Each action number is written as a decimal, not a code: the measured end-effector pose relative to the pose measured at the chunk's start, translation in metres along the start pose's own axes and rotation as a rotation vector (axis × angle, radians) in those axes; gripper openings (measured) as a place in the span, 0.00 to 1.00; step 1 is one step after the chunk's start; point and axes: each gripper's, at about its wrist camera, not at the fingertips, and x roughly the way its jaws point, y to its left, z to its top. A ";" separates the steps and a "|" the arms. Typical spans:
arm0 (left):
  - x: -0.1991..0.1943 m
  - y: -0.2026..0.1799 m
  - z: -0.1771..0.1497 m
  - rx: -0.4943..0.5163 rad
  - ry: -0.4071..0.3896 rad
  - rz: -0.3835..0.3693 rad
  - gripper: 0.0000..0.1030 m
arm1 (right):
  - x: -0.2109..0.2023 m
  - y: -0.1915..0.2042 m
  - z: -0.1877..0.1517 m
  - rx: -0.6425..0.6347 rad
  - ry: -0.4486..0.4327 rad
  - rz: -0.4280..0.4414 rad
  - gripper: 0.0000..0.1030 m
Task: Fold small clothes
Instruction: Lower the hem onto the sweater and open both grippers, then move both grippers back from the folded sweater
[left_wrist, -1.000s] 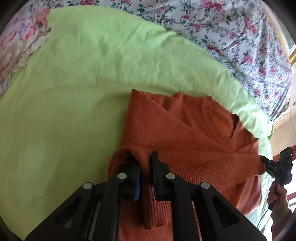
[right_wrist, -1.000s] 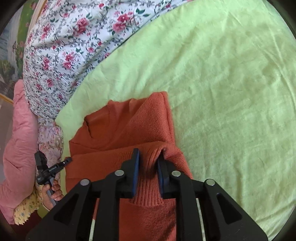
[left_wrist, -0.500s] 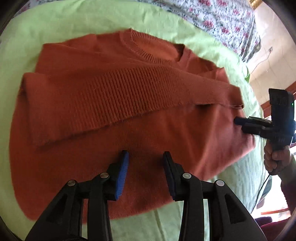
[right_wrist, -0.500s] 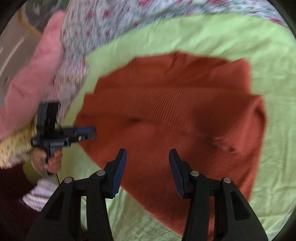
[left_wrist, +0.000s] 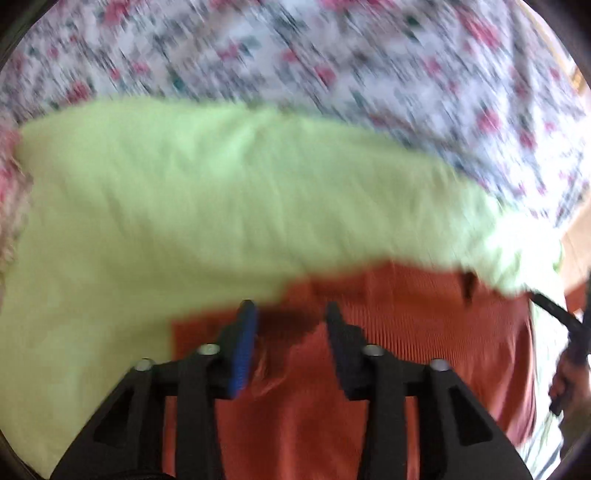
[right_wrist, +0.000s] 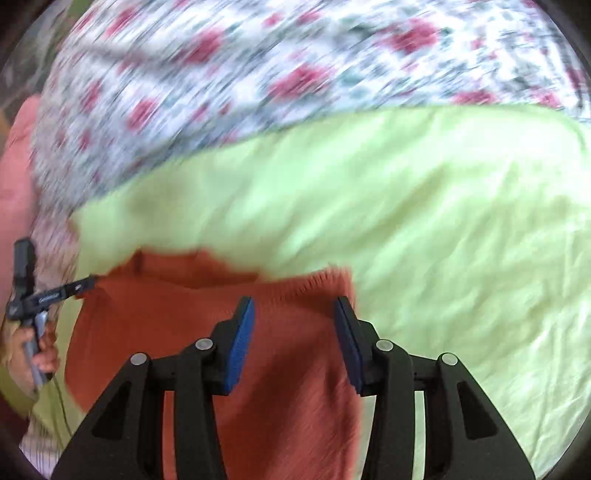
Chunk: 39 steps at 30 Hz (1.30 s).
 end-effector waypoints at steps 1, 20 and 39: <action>-0.004 0.003 0.010 -0.020 -0.027 0.014 0.51 | -0.002 -0.007 0.006 0.034 -0.012 -0.005 0.45; -0.085 0.057 -0.123 -0.166 0.039 -0.021 0.52 | -0.075 0.041 -0.088 0.071 0.065 0.094 0.45; -0.131 0.038 -0.256 -0.202 0.159 -0.161 0.54 | -0.113 0.097 -0.200 0.138 0.134 0.121 0.51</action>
